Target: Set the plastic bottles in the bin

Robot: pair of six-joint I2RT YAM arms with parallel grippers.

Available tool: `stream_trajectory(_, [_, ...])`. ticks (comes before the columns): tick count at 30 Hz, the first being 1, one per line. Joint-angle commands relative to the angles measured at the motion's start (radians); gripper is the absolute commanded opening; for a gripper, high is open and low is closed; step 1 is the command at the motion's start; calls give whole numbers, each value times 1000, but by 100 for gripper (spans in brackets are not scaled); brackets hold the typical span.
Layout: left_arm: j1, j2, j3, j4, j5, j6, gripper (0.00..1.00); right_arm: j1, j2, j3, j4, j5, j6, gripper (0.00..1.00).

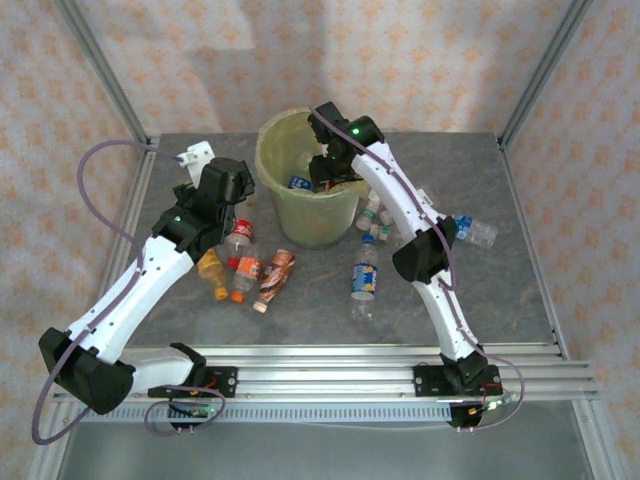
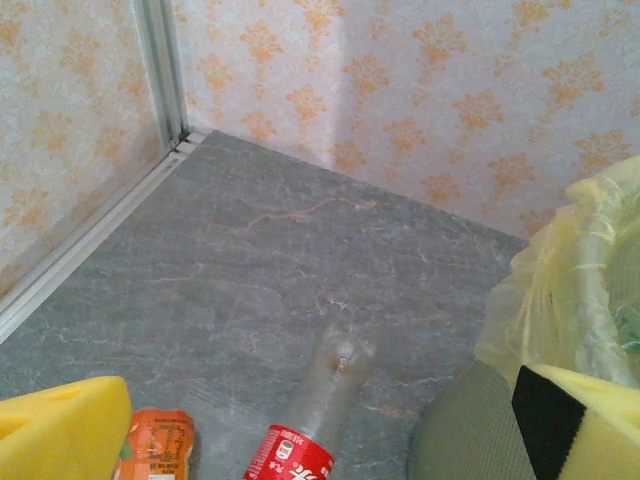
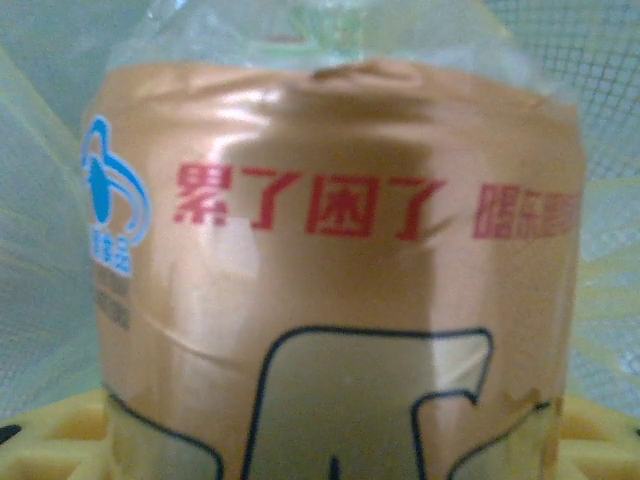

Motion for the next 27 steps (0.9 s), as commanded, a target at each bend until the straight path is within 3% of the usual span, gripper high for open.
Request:
stream_trajectory(1, [11, 3, 30, -27, -10, -21, 100, 7, -34, -17, -75, 57, 3, 55])
stream_trajectory(8, [21, 6, 32, -35, -2, -21, 100, 7, -45, -25, -73, 68, 10, 65])
stream_trajectory(17, [42, 5, 31, -59, 4, -21, 100, 7, -58, -14, -55, 40, 18, 91])
stream_trajectory(27, [96, -28, -14, -96, 23, -21, 100, 7, -112, 24, -29, 29, 20, 93])
